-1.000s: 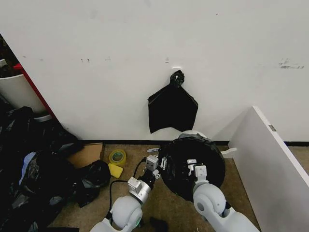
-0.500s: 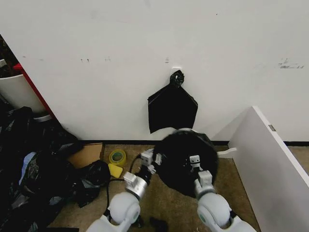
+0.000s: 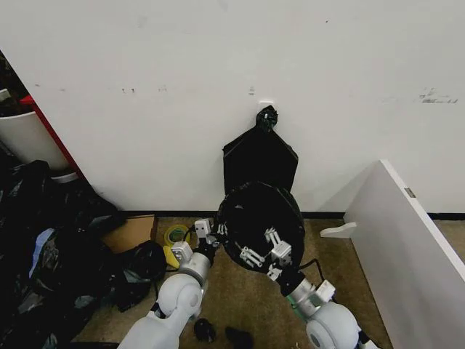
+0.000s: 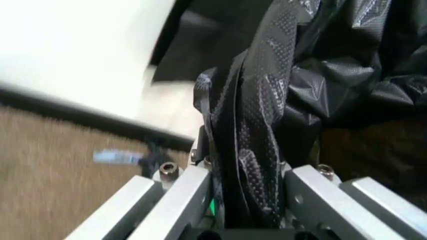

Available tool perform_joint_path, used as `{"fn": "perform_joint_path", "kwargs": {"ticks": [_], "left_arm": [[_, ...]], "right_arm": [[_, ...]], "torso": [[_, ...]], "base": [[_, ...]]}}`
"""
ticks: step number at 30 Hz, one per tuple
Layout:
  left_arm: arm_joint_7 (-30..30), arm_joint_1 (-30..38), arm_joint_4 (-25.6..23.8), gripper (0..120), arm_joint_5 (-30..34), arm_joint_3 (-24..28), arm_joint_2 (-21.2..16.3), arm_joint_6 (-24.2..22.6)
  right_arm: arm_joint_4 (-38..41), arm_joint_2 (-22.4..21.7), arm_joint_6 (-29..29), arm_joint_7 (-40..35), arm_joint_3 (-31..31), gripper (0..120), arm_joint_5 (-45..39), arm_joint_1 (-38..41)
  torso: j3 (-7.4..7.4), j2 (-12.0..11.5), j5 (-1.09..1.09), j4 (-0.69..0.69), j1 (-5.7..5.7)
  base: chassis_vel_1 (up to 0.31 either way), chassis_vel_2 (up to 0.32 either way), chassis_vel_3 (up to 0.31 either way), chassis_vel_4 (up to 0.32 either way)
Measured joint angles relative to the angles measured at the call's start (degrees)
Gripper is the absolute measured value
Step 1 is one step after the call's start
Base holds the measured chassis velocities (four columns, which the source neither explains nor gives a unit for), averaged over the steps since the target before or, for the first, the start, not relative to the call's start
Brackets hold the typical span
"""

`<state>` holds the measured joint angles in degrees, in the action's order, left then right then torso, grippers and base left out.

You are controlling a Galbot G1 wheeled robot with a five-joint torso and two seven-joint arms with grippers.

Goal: Place the garbage bag over the trash bin.

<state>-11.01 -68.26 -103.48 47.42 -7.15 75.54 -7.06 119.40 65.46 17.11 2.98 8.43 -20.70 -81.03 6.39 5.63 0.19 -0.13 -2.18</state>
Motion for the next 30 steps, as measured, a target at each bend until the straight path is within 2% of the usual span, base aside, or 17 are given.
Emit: {"fn": "perform_joint_path", "kwargs": {"ticks": [2, 3, 5, 8, 9, 11, 15, 30], "left_arm": [[-2.71, -0.21, 0.35, 1, 4.52, -0.74, 1.37, -2.41], [-2.71, -0.21, 0.35, 1, 4.52, -0.74, 1.37, -2.41], [-6.27, -0.12, -0.11, 1, 10.22, -1.64, 2.64, -6.21], [-9.75, 0.40, -0.69, 1, 16.28, -4.70, 4.25, -10.27], [-9.75, 0.40, -0.69, 1, 16.28, -4.70, 4.25, -10.27], [-12.16, 0.92, -1.29, 1, 20.88, -8.67, 5.50, -13.07], [-15.45, 1.05, -1.93, 1, 26.42, -14.38, 6.29, -17.00], [-18.58, 0.27, -5.47, 1, 32.79, -19.41, 4.65, -22.99]], "right_arm": [[4.11, 1.37, -1.59, -7.97, 0.38, 90, -2.56, -0.41], [4.11, 1.37, -1.59, -7.97, 0.38, 90, -2.56, -0.41], [6.13, 2.50, -4.05, -14.47, 1.14, 98, -3.64, -0.38], [6.63, 3.28, -6.81, -21.34, 1.94, 100, -3.94, -0.21], [6.63, 3.28, -6.81, -21.34, 1.94, 100, -3.94, -0.21], [6.19, 3.66, -8.00, -25.19, 2.09, 100, -4.18, -0.23], [4.60, 4.25, -8.29, -26.34, 1.77, 100, -4.33, -0.32], [-4.20, 5.32, -7.95, -25.18, 1.30, 100, -1.20, 1.06]], "torso": [[0.00, 0.00, 0.00, 0.00, 0.00], [0.00, 0.00, 0.00, 0.00, 0.00], [0.00, 0.00, 0.00, 0.01, 0.00], [0.00, 0.00, -0.01, -0.02, 0.00], [0.00, 0.00, -0.01, -0.02, 0.00], [0.00, 0.00, 0.03, 0.00, 0.00], [0.00, 0.00, 0.00, 0.00, 0.00], [0.00, 0.00, 0.01, 0.00, 0.00]], "base": [[0.000, 0.000, 0.000, 0.000], [0.000, 0.000, 0.000, 0.000], [0.000, 0.000, 0.000, 0.000], [0.000, 0.000, 0.000, 0.000], [0.000, 0.000, 0.000, 0.000], [0.000, 0.000, 0.000, 0.000], [0.000, 0.000, 0.000, 0.000], [0.000, 0.000, 0.000, 0.000]]}}
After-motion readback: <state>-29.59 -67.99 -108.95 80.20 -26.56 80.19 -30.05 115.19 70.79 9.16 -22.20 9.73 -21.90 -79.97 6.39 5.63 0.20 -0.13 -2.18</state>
